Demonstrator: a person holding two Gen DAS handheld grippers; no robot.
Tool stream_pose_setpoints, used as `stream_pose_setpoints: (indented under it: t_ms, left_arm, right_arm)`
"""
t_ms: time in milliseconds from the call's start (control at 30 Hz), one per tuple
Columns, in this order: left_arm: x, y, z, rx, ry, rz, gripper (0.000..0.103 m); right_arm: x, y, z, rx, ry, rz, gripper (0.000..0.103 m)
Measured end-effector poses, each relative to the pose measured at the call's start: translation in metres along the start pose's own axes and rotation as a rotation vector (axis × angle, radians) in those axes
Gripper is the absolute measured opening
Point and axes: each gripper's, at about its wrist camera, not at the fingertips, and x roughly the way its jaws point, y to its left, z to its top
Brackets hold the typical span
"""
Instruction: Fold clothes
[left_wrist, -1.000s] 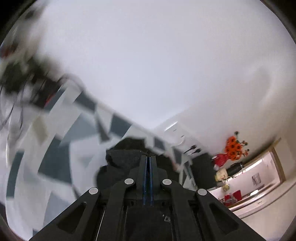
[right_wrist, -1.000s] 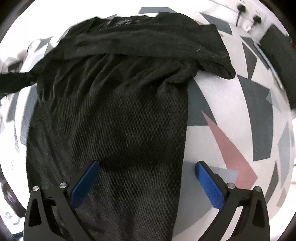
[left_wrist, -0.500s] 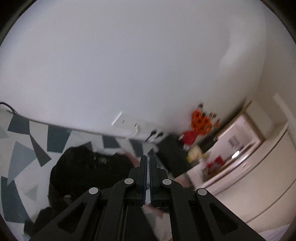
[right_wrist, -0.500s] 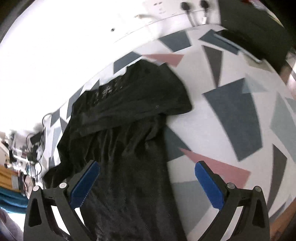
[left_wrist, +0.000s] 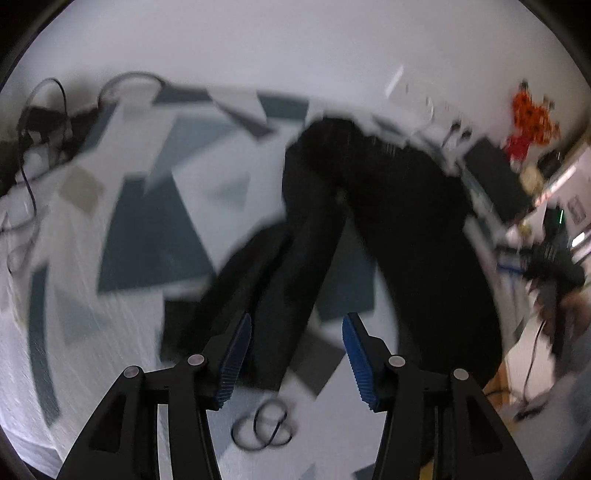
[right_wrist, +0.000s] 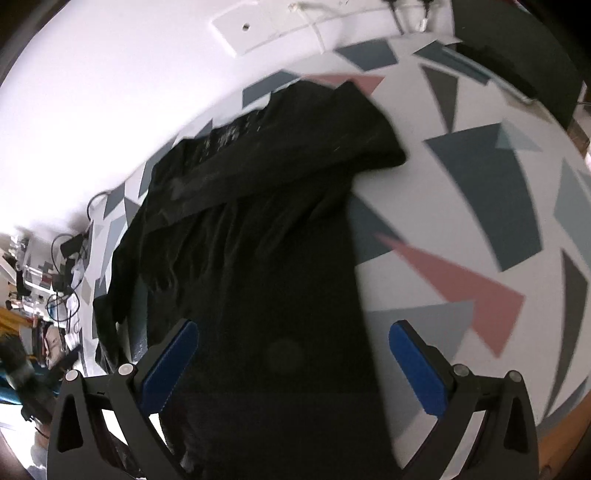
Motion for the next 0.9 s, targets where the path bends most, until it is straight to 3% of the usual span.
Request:
stream_pose_setpoints:
  t_ms: [233, 267, 300, 333, 467, 667, 733, 800, 833, 900]
  left_arm:
    - [0.033, 0.007, -0.028, 0.011, 0.072, 0.048, 0.049]
    - [0.038, 0.008, -0.032, 0.013, 0.082, 0.055, 0.022]
    - [0.042, 0.009, -0.036, 0.014, 0.092, 0.062, 0.001]
    - [0.044, 0.011, -0.037, 0.005, 0.094, 0.057, 0.003]
    - [0.010, 0.031, -0.007, -0.167, -0.005, -0.099, 0.002]
    - [-0.037, 0.010, 0.051, -0.121, -0.140, -0.166, 0.002]
    - [-0.019, 0.006, 0.040, -0.093, -0.085, -0.116, 0.005]
    - [0.000, 0.001, 0.029, -0.066, -0.029, -0.066, 0.028]
    - [0.009, -0.001, 0.024, -0.052, -0.001, -0.041, 0.047]
    - [0.028, -0.005, 0.013, -0.024, 0.055, 0.009, 0.049]
  right_arm:
    - [0.012, 0.035, 0.010, -0.052, 0.011, -0.002, 0.103]
    - [0.011, 0.038, 0.011, -0.057, 0.009, -0.004, 0.103]
    - [0.010, 0.041, 0.012, -0.063, 0.006, -0.006, 0.103]
    - [0.009, 0.043, 0.012, -0.069, 0.004, -0.009, 0.103]
    - [0.000, 0.046, 0.014, -0.078, -0.023, -0.019, 0.103]
    - [-0.016, 0.037, 0.024, -0.051, -0.070, -0.017, 0.103]
    - [-0.023, 0.032, 0.027, -0.042, -0.085, -0.005, 0.103]
    - [-0.026, 0.027, 0.029, -0.044, -0.092, 0.007, 0.103]
    - [-0.026, 0.024, 0.030, -0.046, -0.093, 0.009, 0.103]
    - [-0.021, 0.018, 0.034, -0.053, -0.082, 0.009, 0.103]
